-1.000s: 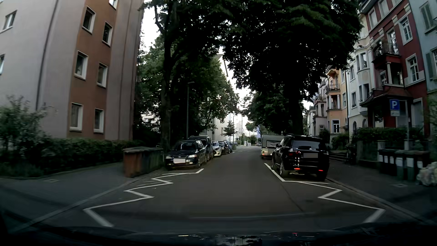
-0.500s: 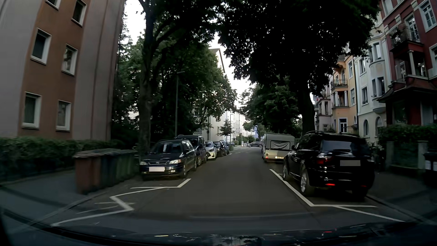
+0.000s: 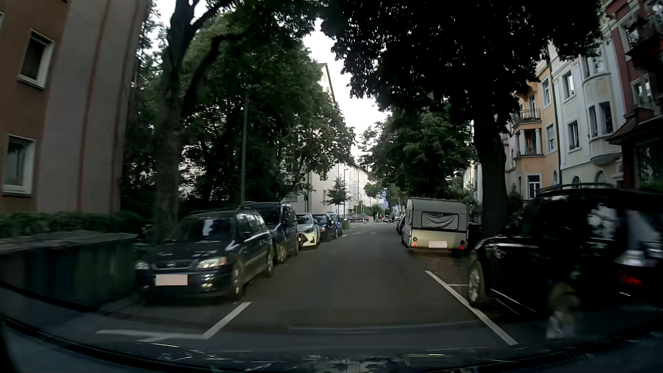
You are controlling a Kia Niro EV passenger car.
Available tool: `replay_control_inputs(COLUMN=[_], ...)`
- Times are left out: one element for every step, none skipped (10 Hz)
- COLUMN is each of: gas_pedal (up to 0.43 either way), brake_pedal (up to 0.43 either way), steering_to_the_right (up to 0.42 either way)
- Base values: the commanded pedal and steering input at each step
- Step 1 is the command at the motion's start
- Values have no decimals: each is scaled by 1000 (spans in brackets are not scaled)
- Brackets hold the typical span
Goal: Follow the waypoints while adhering to traffic rules and regulations
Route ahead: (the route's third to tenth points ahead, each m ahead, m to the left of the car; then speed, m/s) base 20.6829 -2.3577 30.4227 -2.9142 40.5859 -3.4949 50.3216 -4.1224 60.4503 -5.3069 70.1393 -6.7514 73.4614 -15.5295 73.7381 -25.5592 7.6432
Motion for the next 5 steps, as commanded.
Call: replay_control_inputs(gas_pedal=[110, 110, 110, 110, 110], brake_pedal=[0, 0, 0, 0, 0], steering_to_the_right=[16, 16, 17, 18, 18])
